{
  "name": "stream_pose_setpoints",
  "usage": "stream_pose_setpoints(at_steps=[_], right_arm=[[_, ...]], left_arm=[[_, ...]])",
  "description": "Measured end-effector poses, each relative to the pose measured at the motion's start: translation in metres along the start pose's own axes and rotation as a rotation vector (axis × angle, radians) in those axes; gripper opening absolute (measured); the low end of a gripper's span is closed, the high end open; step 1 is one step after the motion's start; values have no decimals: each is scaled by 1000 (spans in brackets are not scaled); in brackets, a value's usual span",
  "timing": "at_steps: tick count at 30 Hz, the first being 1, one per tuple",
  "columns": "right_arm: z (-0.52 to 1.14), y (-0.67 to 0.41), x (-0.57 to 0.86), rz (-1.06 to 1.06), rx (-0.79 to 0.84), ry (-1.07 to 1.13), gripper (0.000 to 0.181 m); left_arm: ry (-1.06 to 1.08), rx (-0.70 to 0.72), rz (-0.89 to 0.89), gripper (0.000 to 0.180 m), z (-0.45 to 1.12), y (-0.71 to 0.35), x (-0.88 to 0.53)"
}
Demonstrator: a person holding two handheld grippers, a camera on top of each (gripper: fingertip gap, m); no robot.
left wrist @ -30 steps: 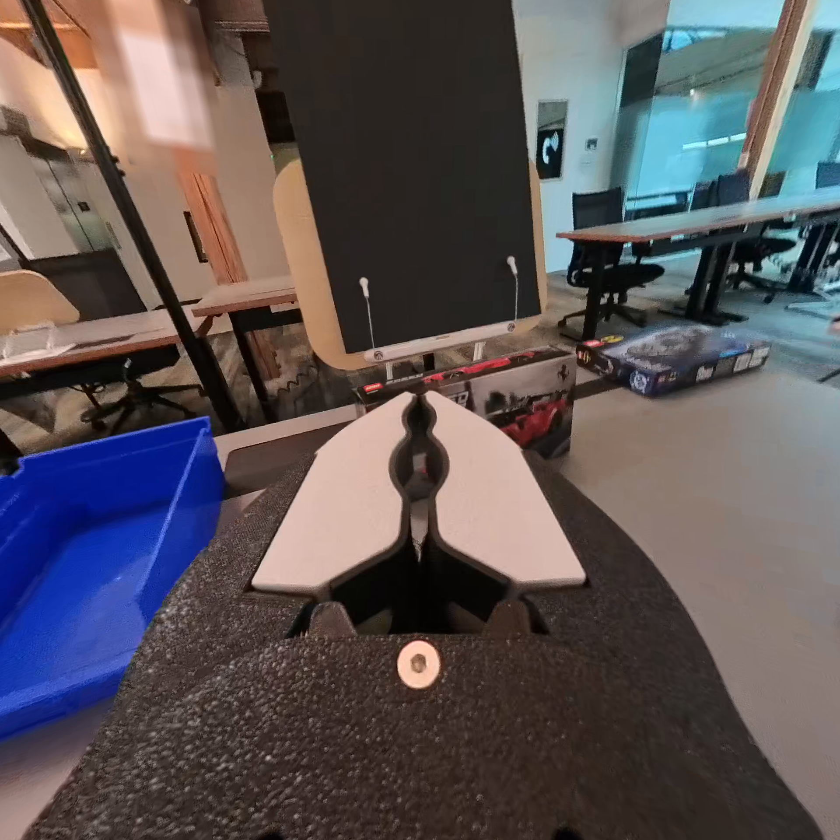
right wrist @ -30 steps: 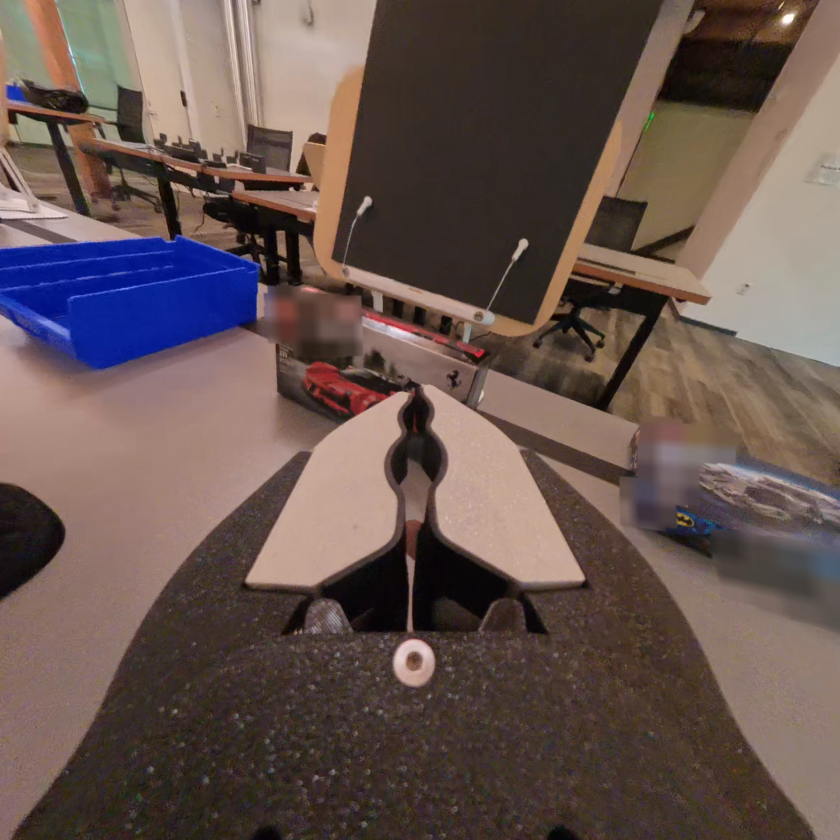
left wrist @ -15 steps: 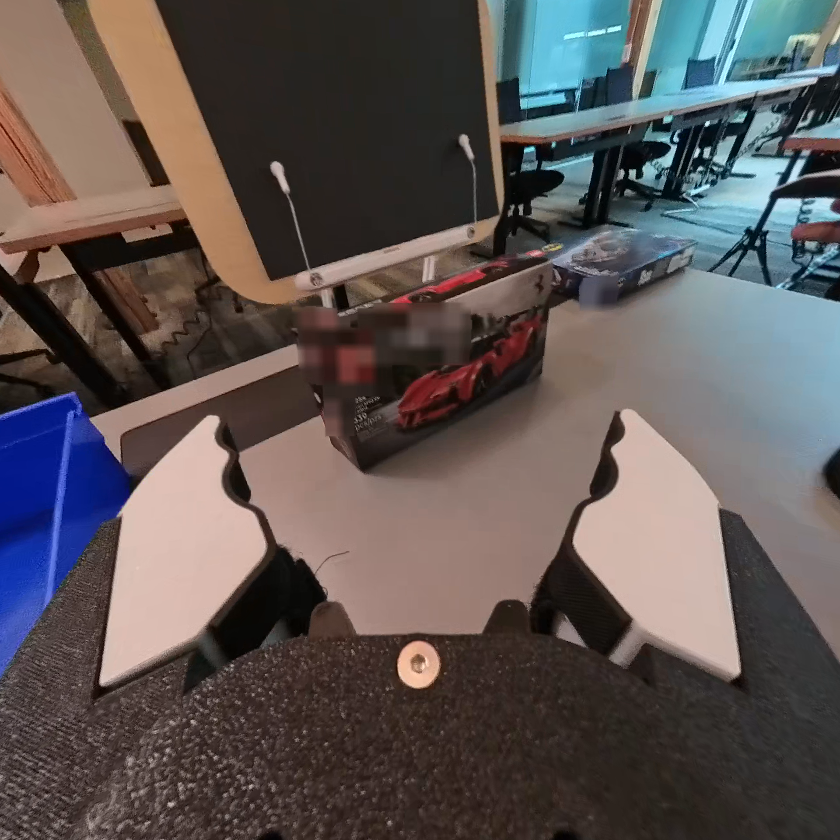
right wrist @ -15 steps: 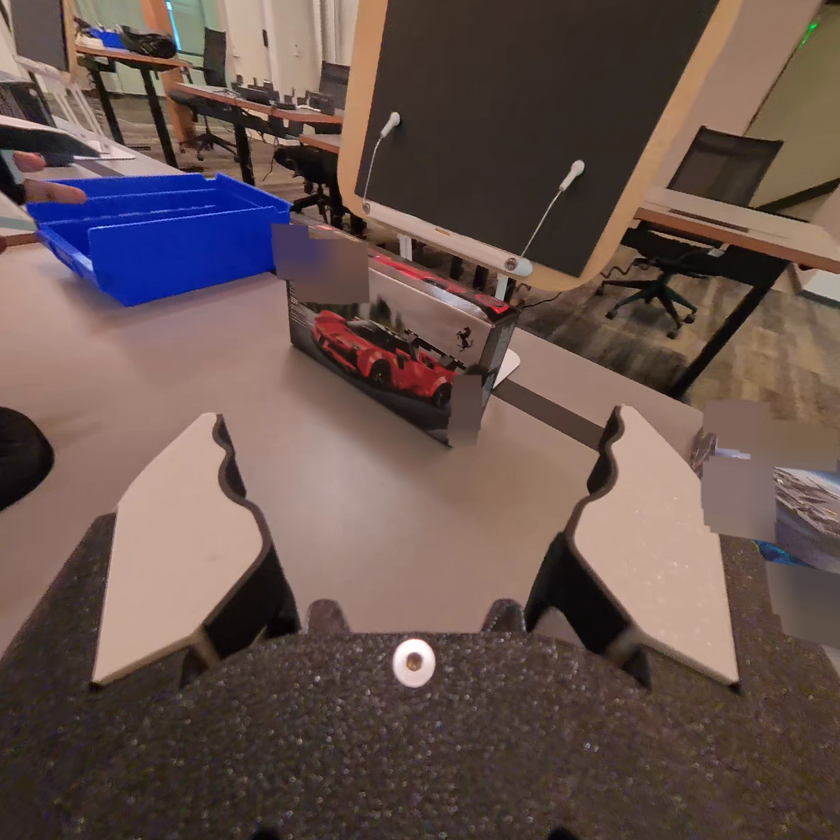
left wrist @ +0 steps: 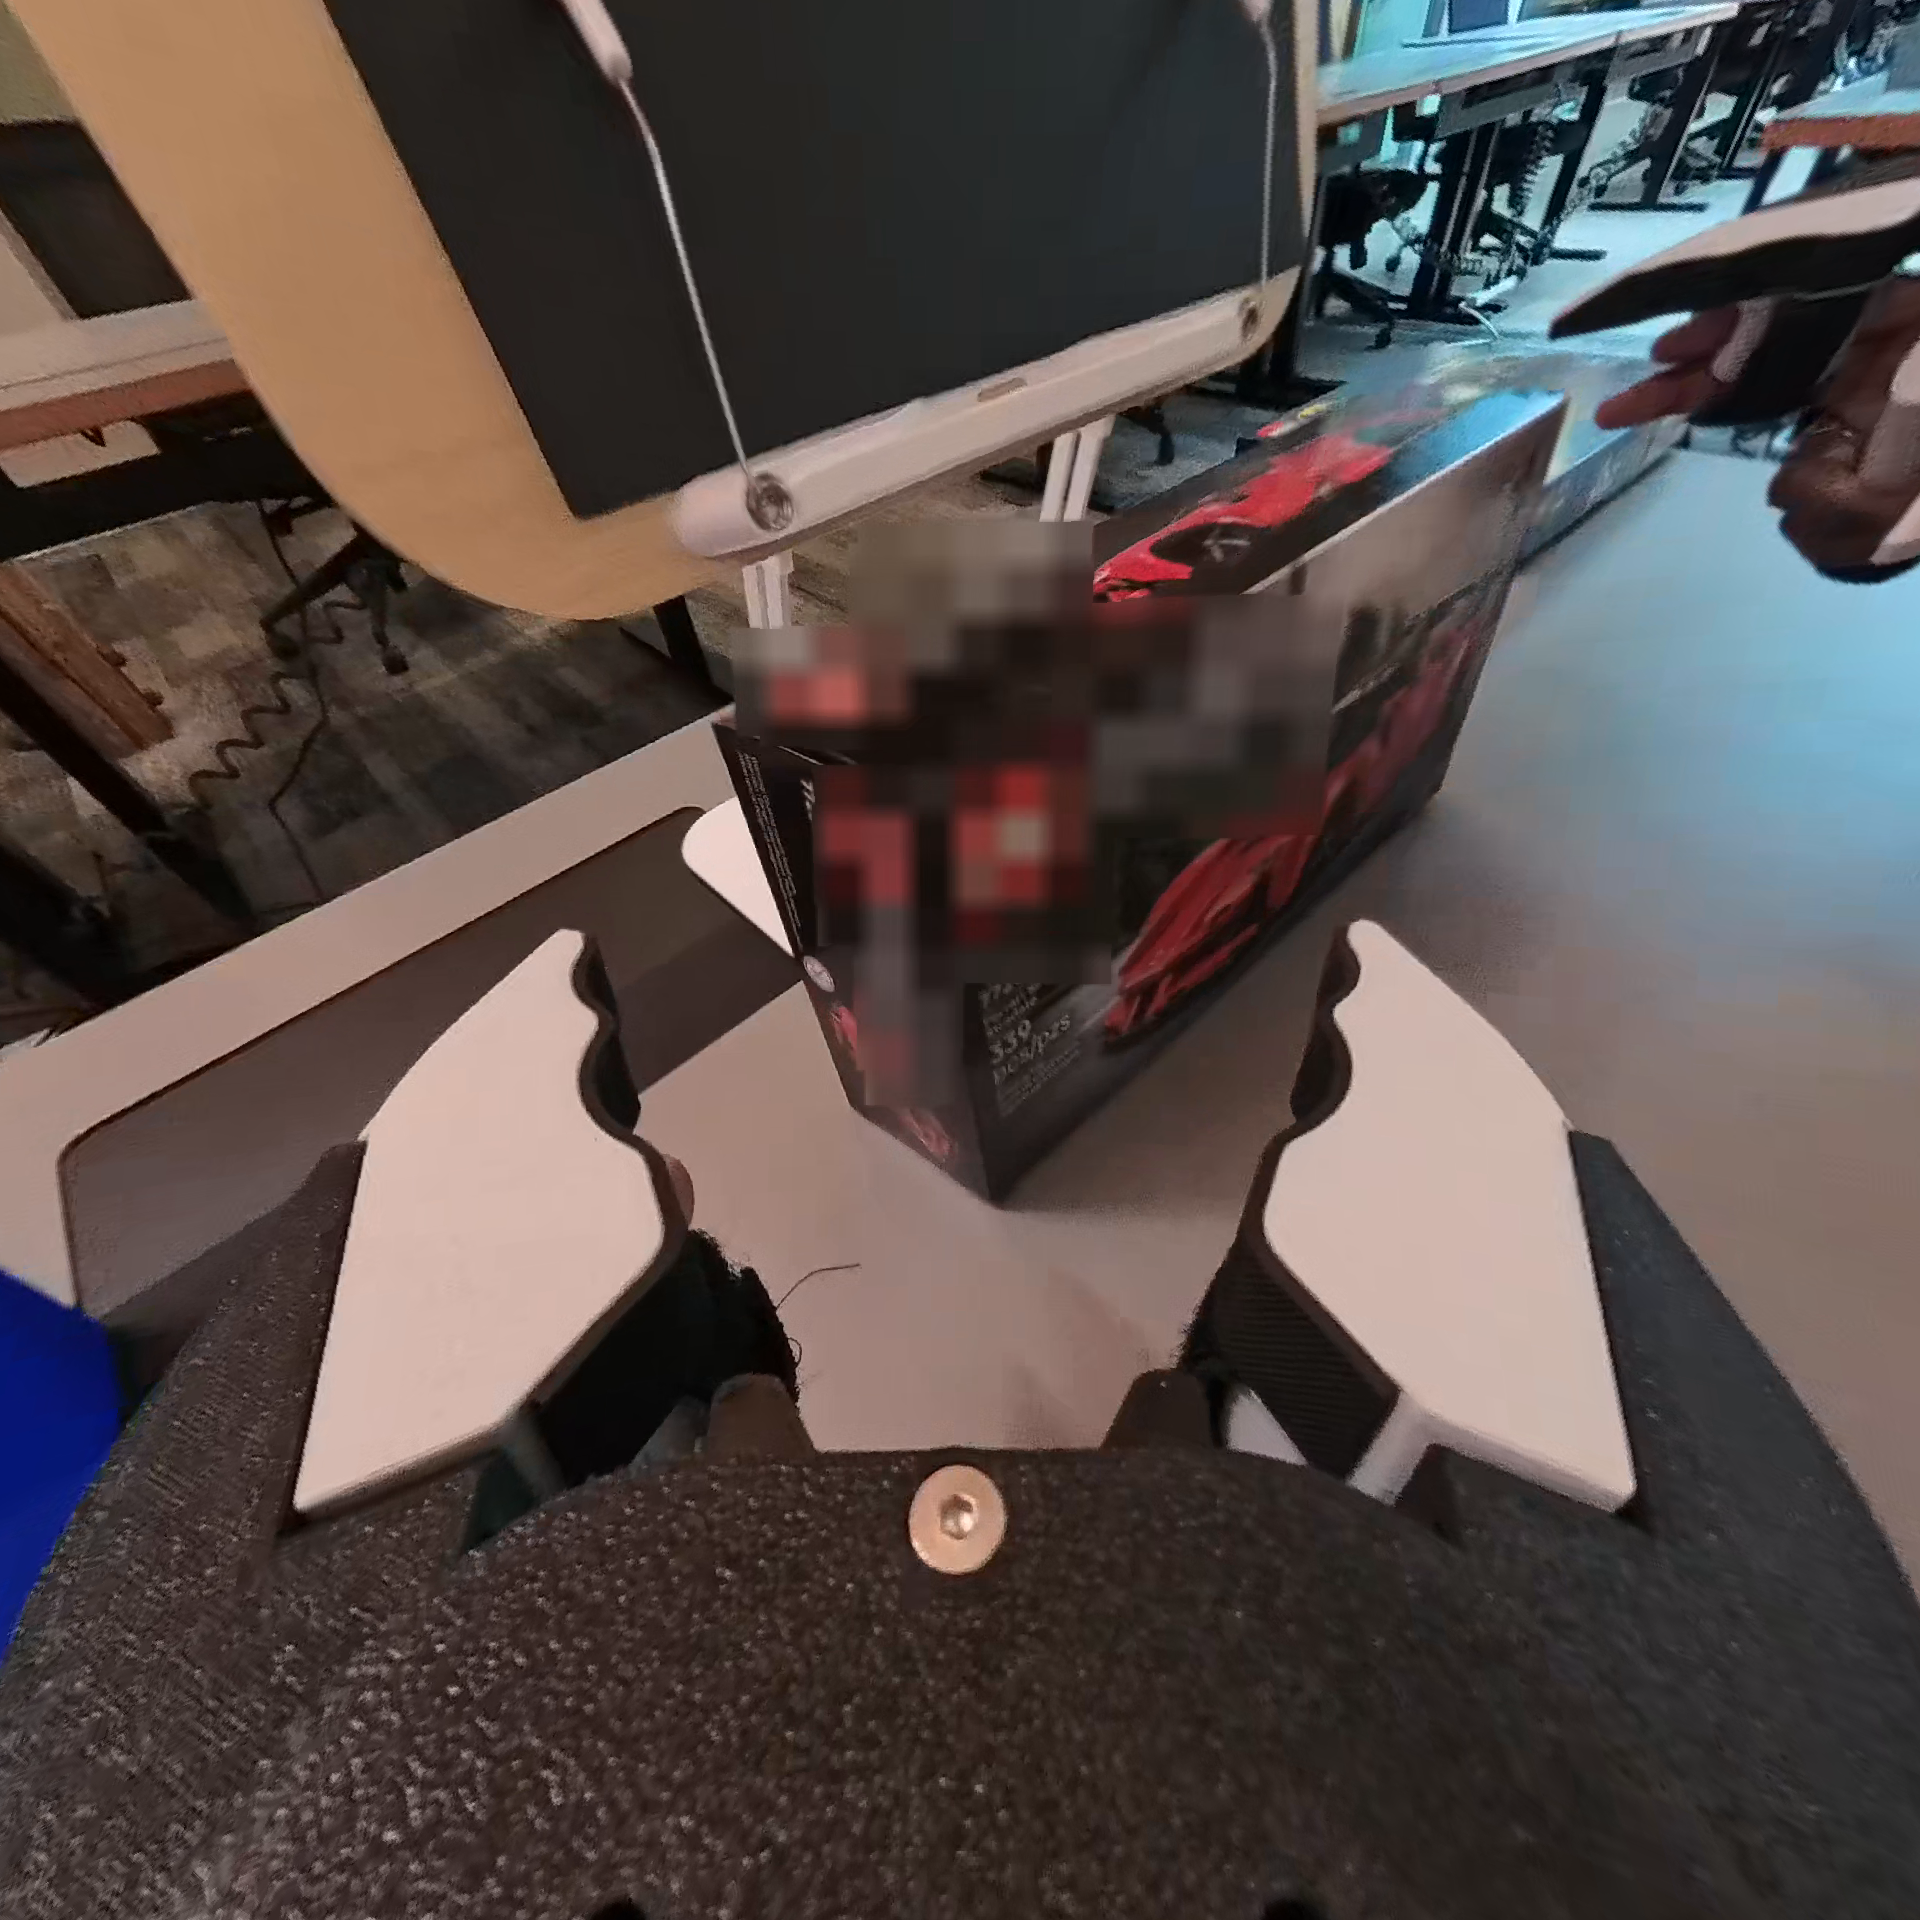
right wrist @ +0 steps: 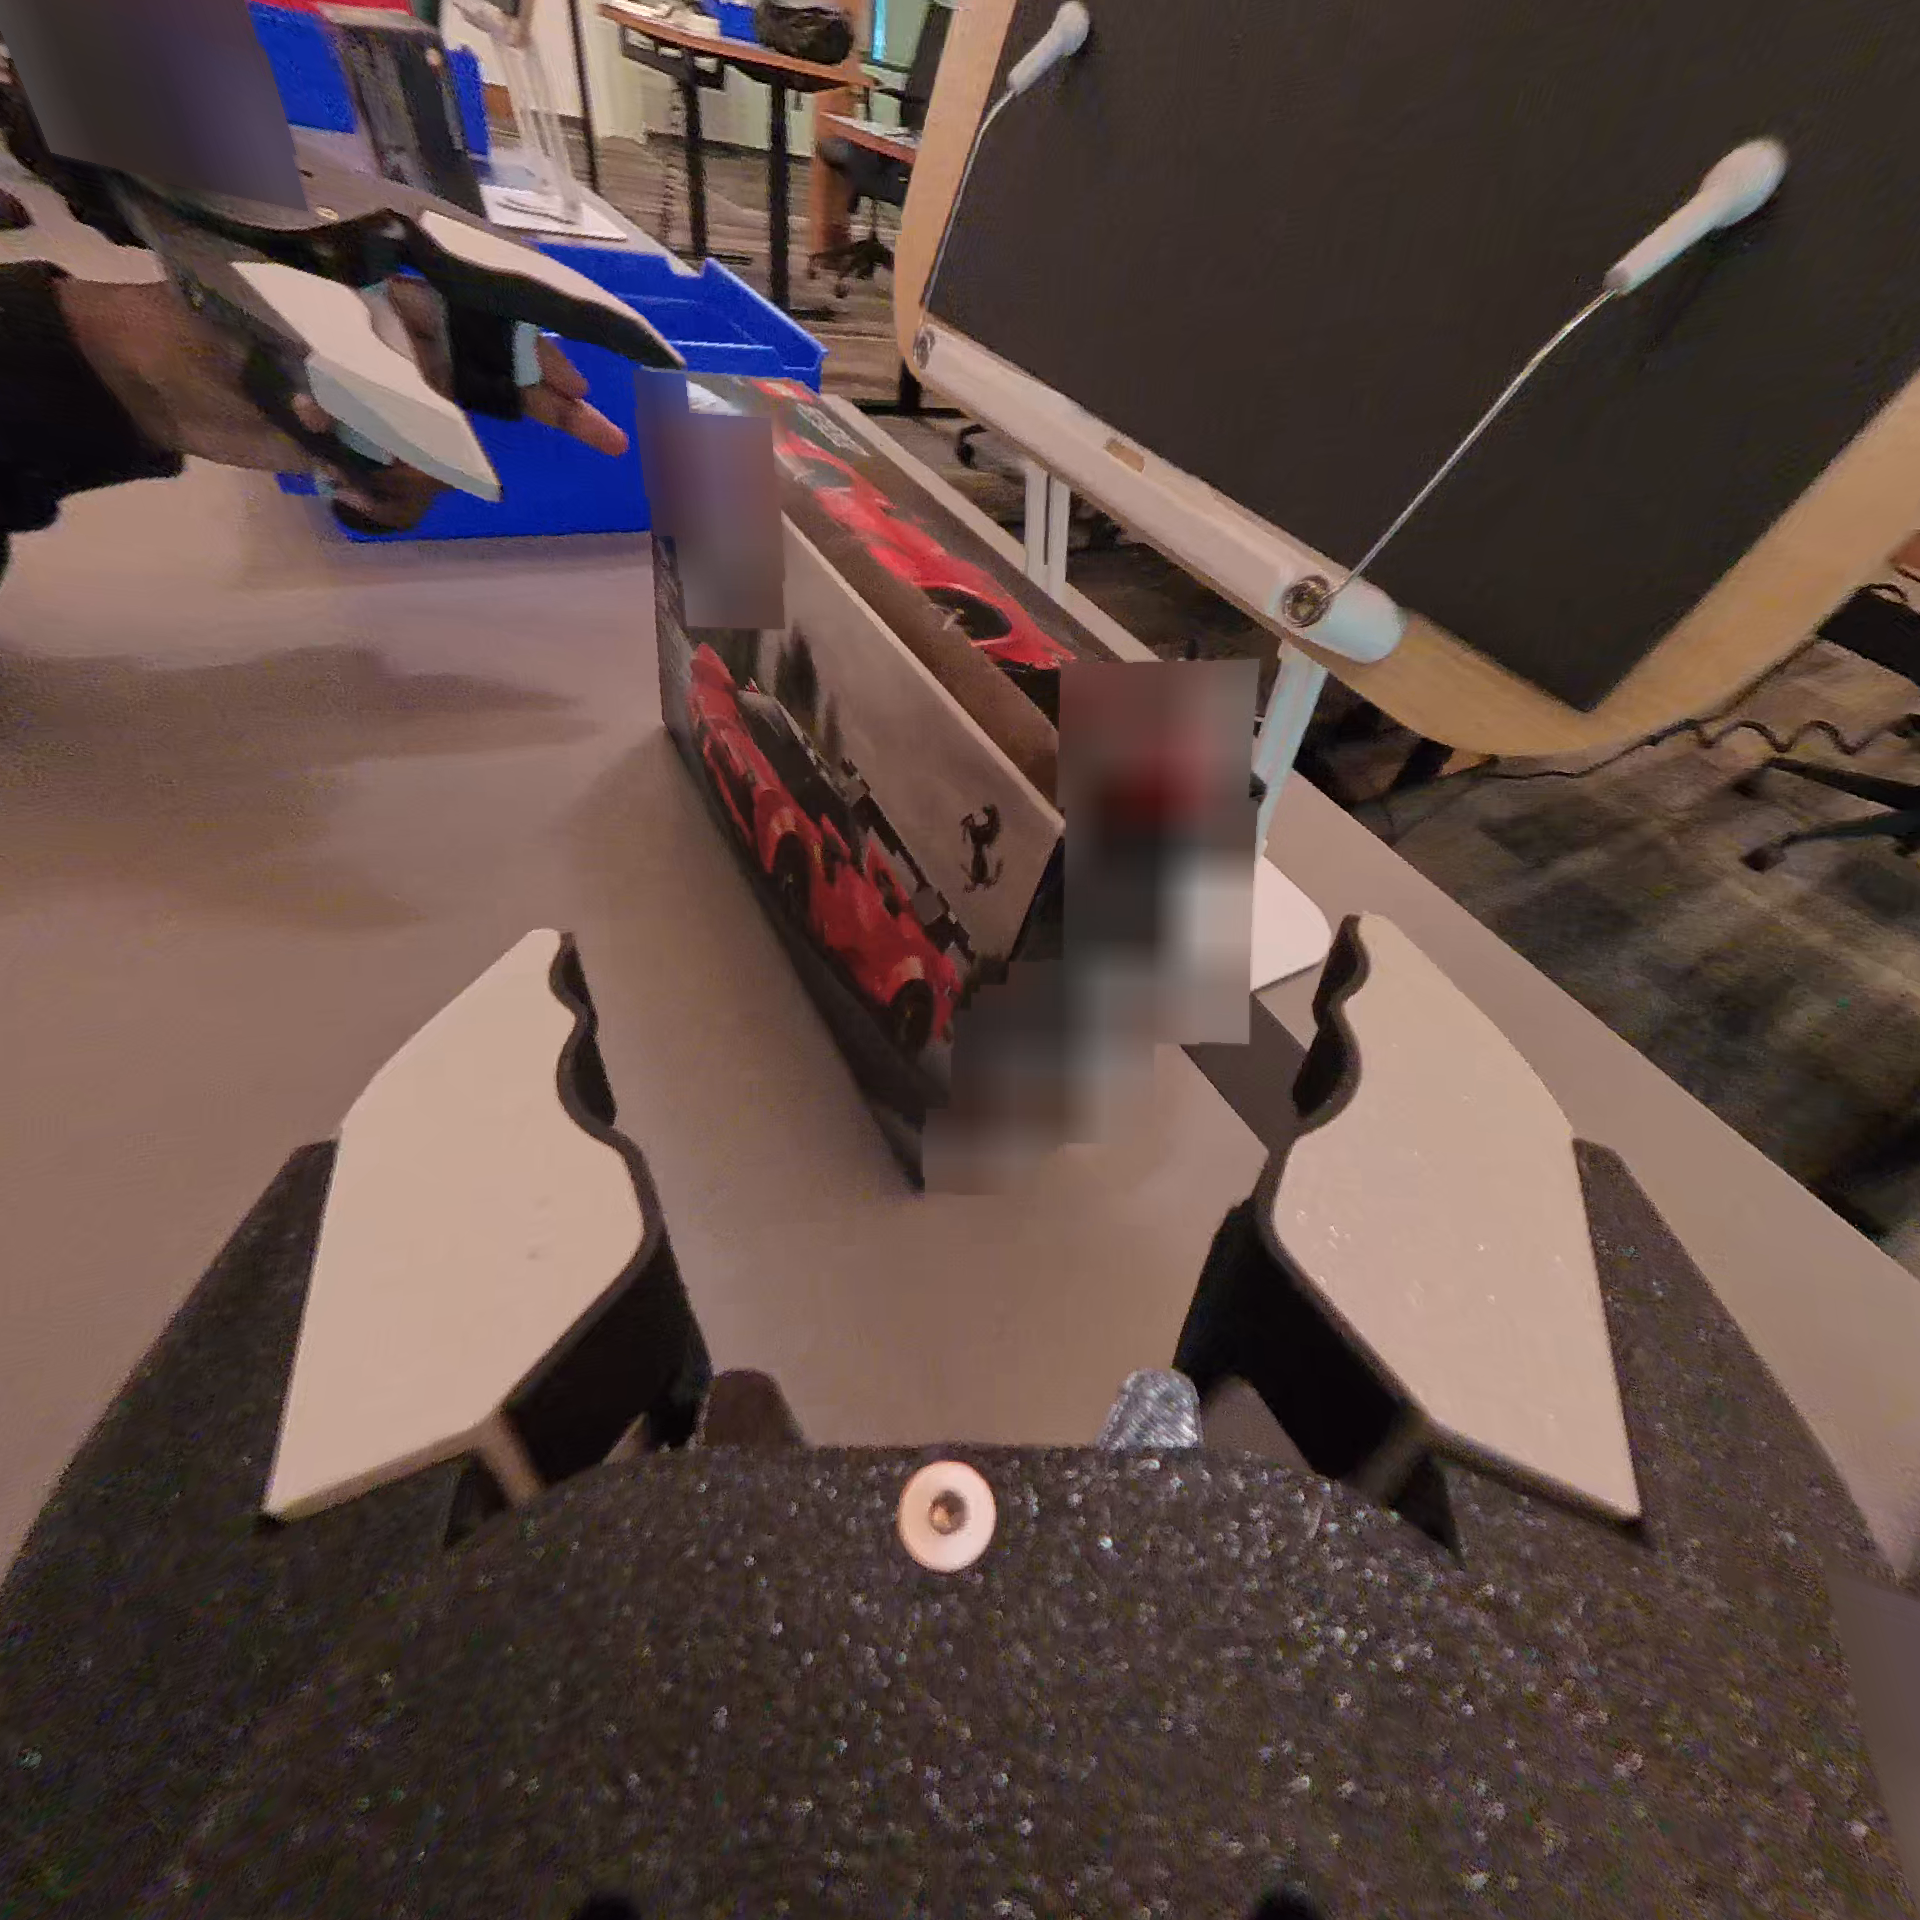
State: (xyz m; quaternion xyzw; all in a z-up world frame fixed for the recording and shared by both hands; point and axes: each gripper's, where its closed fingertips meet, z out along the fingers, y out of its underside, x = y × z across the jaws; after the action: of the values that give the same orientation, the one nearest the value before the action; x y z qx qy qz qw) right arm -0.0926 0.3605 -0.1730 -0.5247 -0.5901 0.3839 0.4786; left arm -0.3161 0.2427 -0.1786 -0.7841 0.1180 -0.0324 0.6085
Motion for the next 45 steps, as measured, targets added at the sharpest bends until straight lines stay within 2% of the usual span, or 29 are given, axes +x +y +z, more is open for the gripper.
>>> stream_pose_setpoints(at_steps=[6,9,15,19,21,23,27,45], right_arm=[[38,20,7,-1,-27,-150,129],[50,22,11,18,-10,-201,127],[71,28,10,12,-25,-252,126],[84,32,9,12,-36,-271,116],[91,35,13,12,-43,-258,102],[90,35,14,22,-33,-264,98],[81,31,8,-6,-23,-260,97],[-24,23,-87,-53,-63,-209,96]], left_arm=[[59,-27,93,125,39,9,-7],[140,4,83,121,48,8,-6],[277,-39,82,116,62,18,0],[318,-61,83,109,70,27,2],[322,-49,98,102,73,29,2],[340,-41,92,98,72,28,4],[345,-94,92,92,66,29,15],[365,-121,144,90,-15,14,127]])
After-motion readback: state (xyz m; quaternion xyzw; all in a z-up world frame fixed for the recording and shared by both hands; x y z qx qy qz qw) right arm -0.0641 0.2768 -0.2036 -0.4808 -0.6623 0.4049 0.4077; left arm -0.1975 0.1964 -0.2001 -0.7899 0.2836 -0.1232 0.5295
